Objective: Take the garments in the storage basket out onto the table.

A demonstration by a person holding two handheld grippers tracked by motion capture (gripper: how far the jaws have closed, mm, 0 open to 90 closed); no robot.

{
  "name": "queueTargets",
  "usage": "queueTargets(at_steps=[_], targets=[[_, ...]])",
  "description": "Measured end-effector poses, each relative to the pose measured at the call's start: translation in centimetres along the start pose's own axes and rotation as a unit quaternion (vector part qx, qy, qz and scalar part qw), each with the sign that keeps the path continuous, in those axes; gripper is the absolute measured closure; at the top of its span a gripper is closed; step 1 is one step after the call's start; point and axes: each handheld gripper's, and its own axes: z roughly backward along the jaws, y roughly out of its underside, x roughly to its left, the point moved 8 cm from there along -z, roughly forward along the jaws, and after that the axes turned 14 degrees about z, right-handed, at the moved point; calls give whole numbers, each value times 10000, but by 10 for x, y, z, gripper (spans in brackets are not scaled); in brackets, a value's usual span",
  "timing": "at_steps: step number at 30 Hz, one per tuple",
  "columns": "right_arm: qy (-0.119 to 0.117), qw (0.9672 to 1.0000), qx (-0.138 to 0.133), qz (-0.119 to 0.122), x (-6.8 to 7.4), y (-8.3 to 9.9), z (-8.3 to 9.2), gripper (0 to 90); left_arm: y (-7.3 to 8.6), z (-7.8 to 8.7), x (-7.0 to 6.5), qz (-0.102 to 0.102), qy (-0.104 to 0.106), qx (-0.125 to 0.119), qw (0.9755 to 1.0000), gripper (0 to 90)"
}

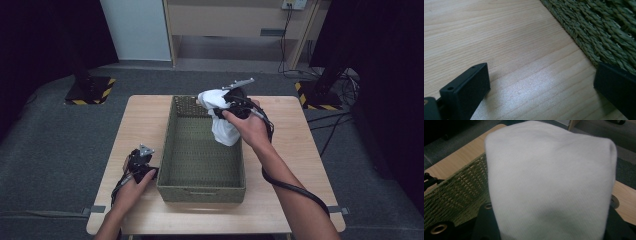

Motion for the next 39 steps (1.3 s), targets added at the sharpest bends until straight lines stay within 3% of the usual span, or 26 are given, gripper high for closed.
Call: queueTargets(at_steps=[24,39], targets=[[134,9997,-116,-171,-24,15,27,482,0,0,0,12,2,-2,10000,0],[253,9992,-68,-312,-42,34,37,482,0,0,0,2,0,7,10000,0]])
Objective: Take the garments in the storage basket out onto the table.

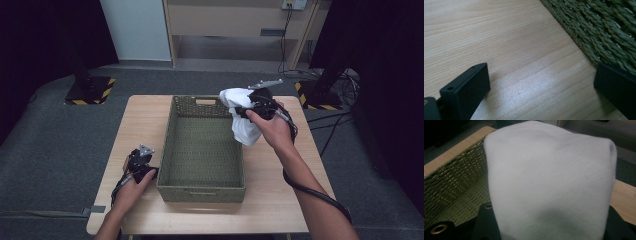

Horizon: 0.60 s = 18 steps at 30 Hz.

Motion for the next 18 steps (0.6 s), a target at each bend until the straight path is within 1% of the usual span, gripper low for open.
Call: queueTargets(at_steps=[5,12,18], targets=[[32,10000,58,-29,-7,8,4,482,0,0,0,0,0,0,10000,0],[86,9999,67,-120,-17,19,8,483,0,0,0,-1,0,0,10000,0],[87,9998,100,-140,-22,27,8,484,0,0,0,-1,0,1,10000,0]])
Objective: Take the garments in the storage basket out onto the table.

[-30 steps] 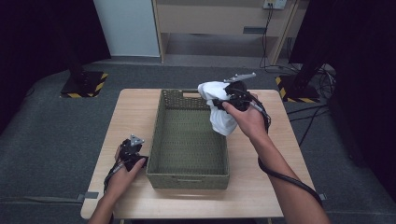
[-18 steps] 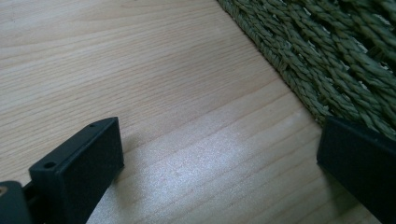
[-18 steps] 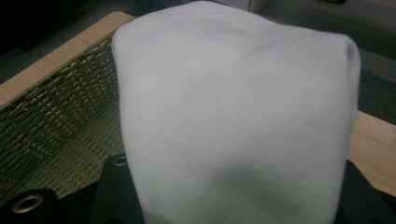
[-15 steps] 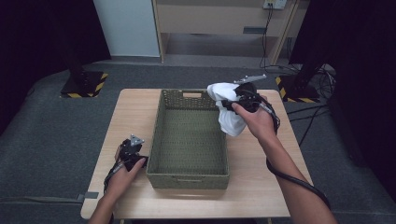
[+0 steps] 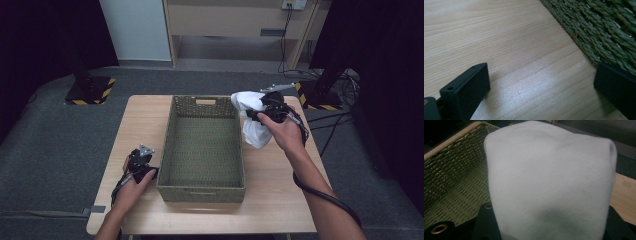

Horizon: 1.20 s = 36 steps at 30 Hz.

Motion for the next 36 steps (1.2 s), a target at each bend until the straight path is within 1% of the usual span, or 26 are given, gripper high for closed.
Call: queueTargets(at_steps=[17,36], targets=[[112,9998,72,-140,-17,20,0,499,0,0,0,0,0,1,10000,0],[280,9986,225,-391,-42,42,-4,506,0,0,0,1,-1,1,10000,0]])
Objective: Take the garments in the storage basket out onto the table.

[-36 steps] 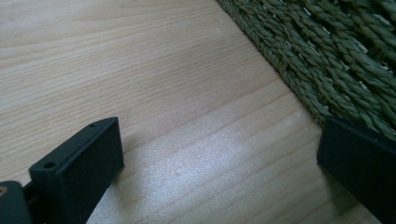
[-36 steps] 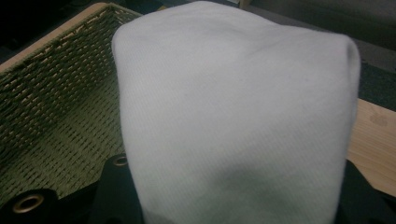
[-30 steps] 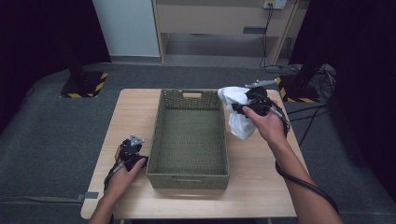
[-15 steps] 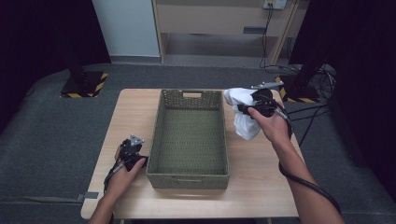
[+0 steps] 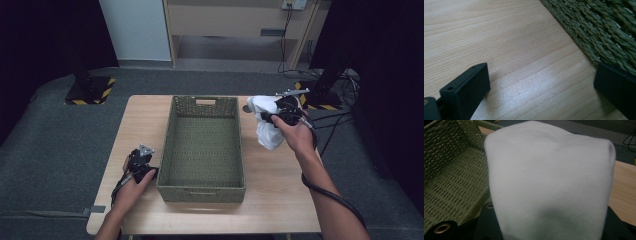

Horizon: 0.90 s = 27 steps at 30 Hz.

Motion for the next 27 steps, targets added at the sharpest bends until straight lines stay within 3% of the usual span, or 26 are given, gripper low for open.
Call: queueTargets(at_steps=[17,27], targets=[[103,9997,160,-163,-15,8,-20,508,0,0,0,0,0,-1,10000,0],[204,9988,399,-185,-20,15,-47,508,0,0,0,-1,1,-1,10000,0]])
